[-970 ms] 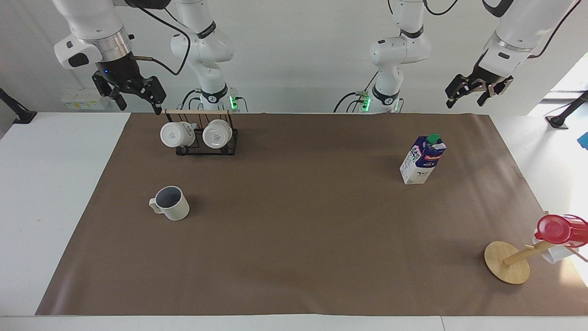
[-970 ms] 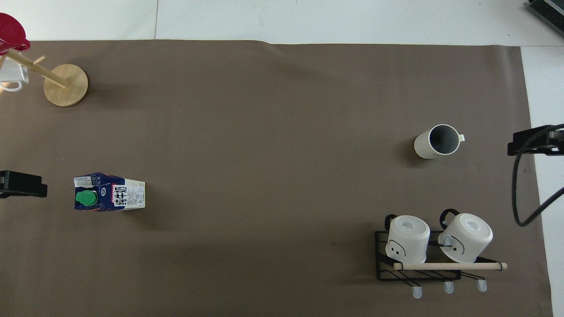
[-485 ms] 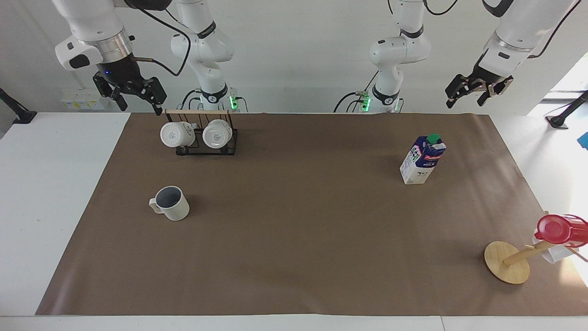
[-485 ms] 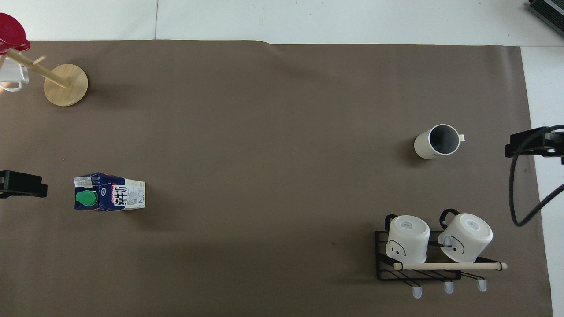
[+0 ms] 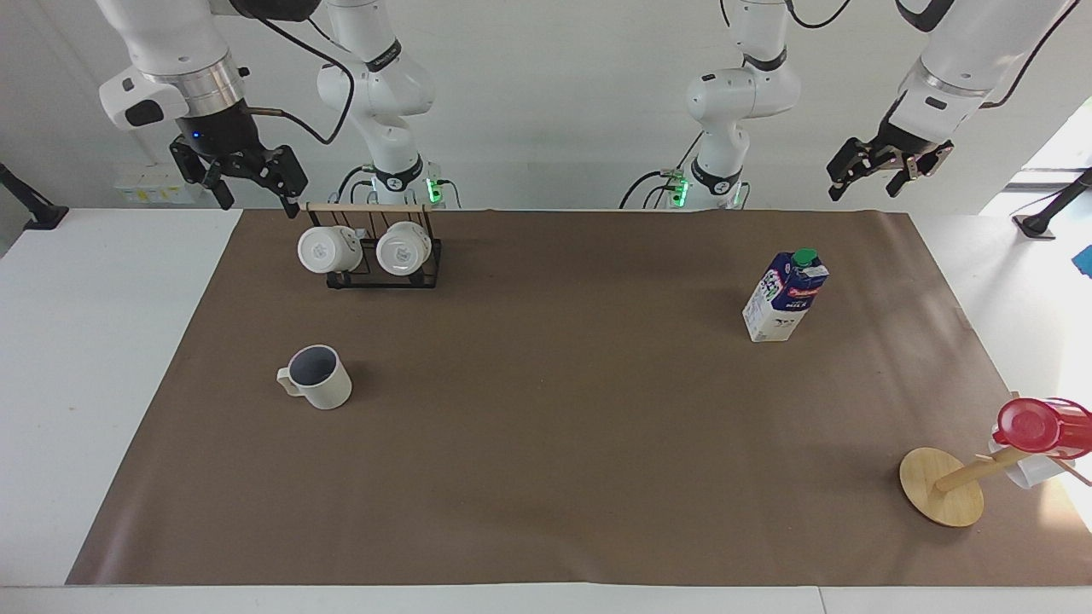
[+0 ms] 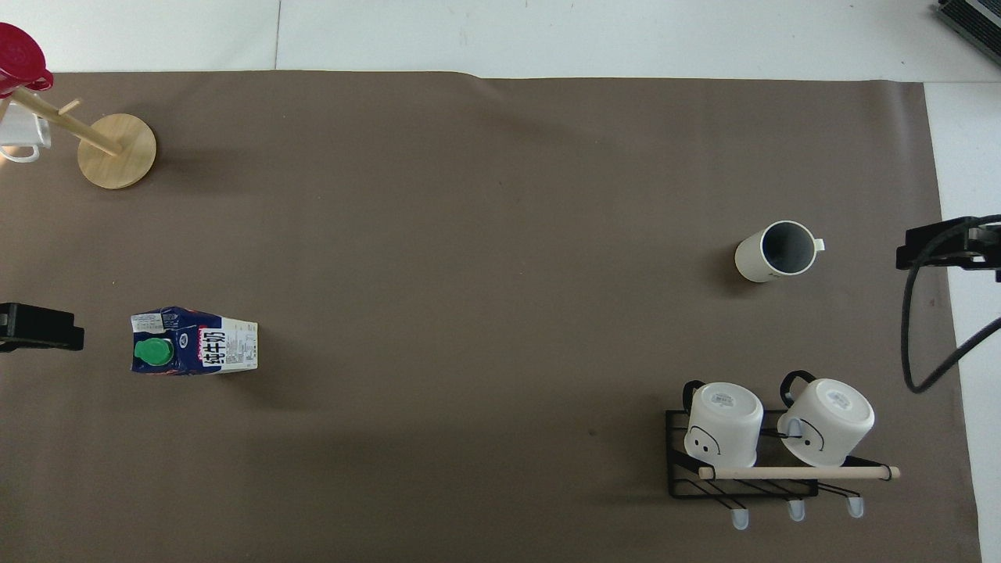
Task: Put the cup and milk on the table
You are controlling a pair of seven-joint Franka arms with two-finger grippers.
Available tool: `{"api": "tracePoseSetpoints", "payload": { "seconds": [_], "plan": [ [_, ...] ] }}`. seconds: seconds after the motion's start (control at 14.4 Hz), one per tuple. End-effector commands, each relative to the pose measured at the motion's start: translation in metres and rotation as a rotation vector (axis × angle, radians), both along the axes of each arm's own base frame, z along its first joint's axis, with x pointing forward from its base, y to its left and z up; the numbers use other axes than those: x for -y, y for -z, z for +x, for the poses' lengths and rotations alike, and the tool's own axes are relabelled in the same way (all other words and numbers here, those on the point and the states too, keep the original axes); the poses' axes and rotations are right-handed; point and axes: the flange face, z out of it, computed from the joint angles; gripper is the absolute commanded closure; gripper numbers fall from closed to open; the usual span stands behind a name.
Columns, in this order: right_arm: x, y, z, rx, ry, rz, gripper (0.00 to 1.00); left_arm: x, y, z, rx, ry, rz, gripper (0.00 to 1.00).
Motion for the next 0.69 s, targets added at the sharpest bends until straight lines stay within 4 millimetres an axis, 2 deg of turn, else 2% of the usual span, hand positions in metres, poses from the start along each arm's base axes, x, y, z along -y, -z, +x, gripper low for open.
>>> {"api": "tracePoseSetpoints", "payload": {
  "seconds": [0.0, 0.35, 0.62],
  "plan": [
    [0.003, 0.014, 0.014, -0.002, -0.027, 0.016, 0.00, -0.002, -0.006, -0.001, -0.007, 0.004, -0.010, 0.00],
    [0.002, 0.045, 0.047, 0.033, -0.035, 0.015, 0.00, -0.002, -0.006, 0.000, -0.006, 0.002, -0.010, 0.00],
    [0.001, 0.078, 0.061, 0.014, -0.038, 0.025, 0.00, -0.002, -0.006, 0.000, -0.006, 0.002, -0.010, 0.00]
  ]
}}
